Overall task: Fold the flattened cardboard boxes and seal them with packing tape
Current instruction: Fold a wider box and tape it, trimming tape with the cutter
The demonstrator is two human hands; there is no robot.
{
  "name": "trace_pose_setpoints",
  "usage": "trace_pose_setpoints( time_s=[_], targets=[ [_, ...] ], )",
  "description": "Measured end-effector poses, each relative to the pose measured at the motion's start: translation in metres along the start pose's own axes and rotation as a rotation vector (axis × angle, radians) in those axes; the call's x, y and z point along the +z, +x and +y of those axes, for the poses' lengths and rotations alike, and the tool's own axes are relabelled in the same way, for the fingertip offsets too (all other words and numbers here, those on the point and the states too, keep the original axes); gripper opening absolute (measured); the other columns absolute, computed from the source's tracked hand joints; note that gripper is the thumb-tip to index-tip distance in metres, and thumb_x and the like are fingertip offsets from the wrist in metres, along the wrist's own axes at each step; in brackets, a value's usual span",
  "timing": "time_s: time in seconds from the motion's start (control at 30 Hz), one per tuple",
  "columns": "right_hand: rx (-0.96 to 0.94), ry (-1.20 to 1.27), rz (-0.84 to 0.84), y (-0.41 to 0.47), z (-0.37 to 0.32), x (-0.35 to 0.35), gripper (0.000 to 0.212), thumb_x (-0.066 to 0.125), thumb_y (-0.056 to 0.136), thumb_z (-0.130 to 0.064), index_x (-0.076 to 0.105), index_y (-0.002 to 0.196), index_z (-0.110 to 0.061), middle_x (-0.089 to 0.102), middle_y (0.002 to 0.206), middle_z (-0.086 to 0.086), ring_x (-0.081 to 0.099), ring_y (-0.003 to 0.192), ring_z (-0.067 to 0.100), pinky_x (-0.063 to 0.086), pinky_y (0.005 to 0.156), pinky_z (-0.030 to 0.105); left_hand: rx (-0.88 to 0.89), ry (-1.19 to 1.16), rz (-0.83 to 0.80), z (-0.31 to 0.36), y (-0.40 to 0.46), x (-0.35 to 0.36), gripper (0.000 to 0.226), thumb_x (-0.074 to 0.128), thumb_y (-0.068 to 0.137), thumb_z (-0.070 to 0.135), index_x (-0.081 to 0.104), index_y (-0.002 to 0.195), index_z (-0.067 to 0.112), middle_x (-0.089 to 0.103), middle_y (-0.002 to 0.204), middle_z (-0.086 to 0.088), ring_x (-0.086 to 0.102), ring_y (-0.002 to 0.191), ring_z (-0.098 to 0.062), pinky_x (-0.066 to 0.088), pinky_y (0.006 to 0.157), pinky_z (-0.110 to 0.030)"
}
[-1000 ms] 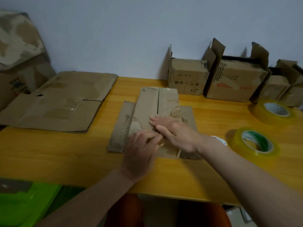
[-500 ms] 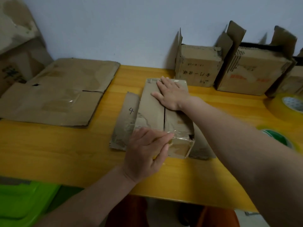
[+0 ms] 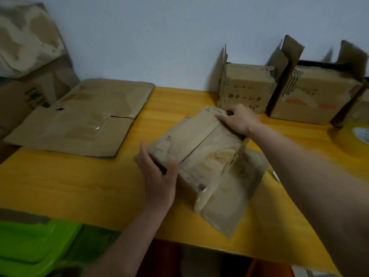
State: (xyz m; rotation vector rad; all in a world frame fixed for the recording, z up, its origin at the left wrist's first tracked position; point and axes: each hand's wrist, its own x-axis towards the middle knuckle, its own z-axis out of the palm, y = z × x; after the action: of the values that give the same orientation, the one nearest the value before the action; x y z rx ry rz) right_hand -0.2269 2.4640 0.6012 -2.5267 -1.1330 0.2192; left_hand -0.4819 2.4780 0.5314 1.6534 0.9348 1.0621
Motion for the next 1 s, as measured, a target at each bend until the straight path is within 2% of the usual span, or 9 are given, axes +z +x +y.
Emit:
trace_pose_setpoints(
  time_s=[0.07, 0.2, 0.27, 0.4, 0.53, 0.63, 0.77, 0.87, 1.0],
  targets=[
    [0.093, -0.025, 0.089, -0.015, 0.009, -0.001, 0.054, 0.042, 0.091, -0.063, 0.062, 0.077, -0.015, 0.067, 0.087, 0.007, 0.058, 0.079, 0.027, 0.039, 0.059, 0.032, -0.213, -0.139, -0.087, 0.006, -0.004, -0.003, 0.056, 0.054, 0.091, 0.054, 0.022, 0.134, 0.037, 0.044, 0.118, 0.019, 0.048, 0.115, -0.005, 0.042, 0.078, -0.01],
    [0.13, 0.279, 0.078, -0.036, 0.018, -0.004, 0.04, 0.051, 0.091, -0.053, 0.068, 0.09, -0.017, 0.066, 0.091, 0.004, 0.06, 0.084, 0.024, 0.05, 0.073, 0.038, -0.387, -0.177, -0.192, 0.02, 0.013, -0.013, 0.044, 0.057, 0.095, 0.034, 0.035, 0.133, 0.028, 0.056, 0.113, 0.006, 0.057, 0.096, -0.011, 0.049, 0.074, -0.028],
    [0.103, 0.512, 0.14, -0.051, 0.018, -0.016, 0.031, 0.057, 0.091, -0.043, 0.069, 0.098, -0.015, 0.064, 0.093, 0.001, 0.058, 0.086, 0.019, 0.049, 0.081, 0.038, -0.323, -0.135, -0.212, 0.037, 0.021, -0.024, 0.064, 0.065, 0.085, 0.042, 0.037, 0.14, 0.025, 0.057, 0.128, -0.001, 0.059, 0.109, -0.019, 0.05, 0.091, -0.04],
    [0.024, 0.852, 0.305, -0.079, 0.011, -0.042, 0.028, 0.056, 0.092, -0.043, 0.057, 0.088, -0.015, 0.053, 0.085, -0.005, 0.048, 0.079, 0.012, 0.038, 0.066, 0.027, -0.04, 0.033, -0.166, 0.081, 0.035, -0.043, 0.082, 0.06, 0.094, 0.029, 0.005, 0.155, 0.031, 0.033, 0.153, 0.01, 0.034, 0.138, -0.012, 0.027, 0.105, -0.024],
    [0.057, 1.102, 0.387, -0.098, 0.004, -0.058, 0.039, 0.049, 0.087, -0.062, 0.049, 0.087, -0.022, 0.054, 0.097, -0.003, 0.054, 0.096, 0.019, 0.047, 0.089, 0.04, 0.171, 0.072, -0.156, 0.108, 0.043, -0.052, 0.09, 0.06, 0.093, 0.01, 0.001, 0.152, 0.042, 0.029, 0.156, 0.009, 0.032, 0.139, -0.01, 0.032, 0.113, -0.037],
    [0.063, 1.187, 0.343, -0.112, 0.006, -0.057, 0.045, 0.047, 0.088, -0.063, 0.052, 0.109, -0.023, 0.056, 0.113, -0.003, 0.056, 0.105, 0.018, 0.05, 0.093, 0.044, 0.233, 0.08, -0.138, 0.107, 0.031, -0.056, 0.096, 0.065, 0.086, -0.002, 0.012, 0.15, 0.046, 0.034, 0.151, 0.013, 0.035, 0.135, -0.005, 0.037, 0.108, -0.03],
    [0.089, 1.001, 0.179, -0.136, 0.018, -0.034, 0.043, 0.057, 0.093, -0.038, 0.047, 0.13, -0.02, 0.056, 0.104, -0.006, 0.057, 0.091, 0.008, 0.049, 0.072, 0.026, 0.059, -0.038, -0.009, 0.092, 0.016, -0.054, 0.034, 0.058, 0.094, 0.019, 0.046, 0.126, 0.016, 0.056, 0.118, 0.005, 0.056, 0.102, 0.0, 0.042, 0.076, -0.011],
    [0.075, 1.017, 0.067, -0.149, 0.026, -0.02, 0.034, 0.062, 0.09, -0.026, 0.051, 0.122, -0.02, 0.059, 0.109, -0.001, 0.06, 0.097, 0.017, 0.053, 0.085, 0.036, -0.105, 0.079, 0.04, 0.072, 0.019, -0.056, 0.051, 0.052, 0.094, 0.046, 0.043, 0.133, 0.014, 0.052, 0.126, -0.002, 0.053, 0.113, -0.019, 0.045, 0.087, -0.032],
    [0.111, 1.135, 0.042, -0.16, 0.025, -0.029, 0.028, 0.048, 0.096, -0.038, 0.054, 0.113, -0.016, 0.062, 0.114, 0.01, 0.06, 0.102, 0.026, 0.052, 0.086, 0.047, -0.137, 0.215, -0.051, 0.068, 0.024, -0.062, 0.052, 0.049, 0.096, 0.045, 0.041, 0.143, 0.026, 0.044, 0.135, -0.003, 0.051, 0.118, -0.024, 0.047, 0.098, -0.047]
  ],
)
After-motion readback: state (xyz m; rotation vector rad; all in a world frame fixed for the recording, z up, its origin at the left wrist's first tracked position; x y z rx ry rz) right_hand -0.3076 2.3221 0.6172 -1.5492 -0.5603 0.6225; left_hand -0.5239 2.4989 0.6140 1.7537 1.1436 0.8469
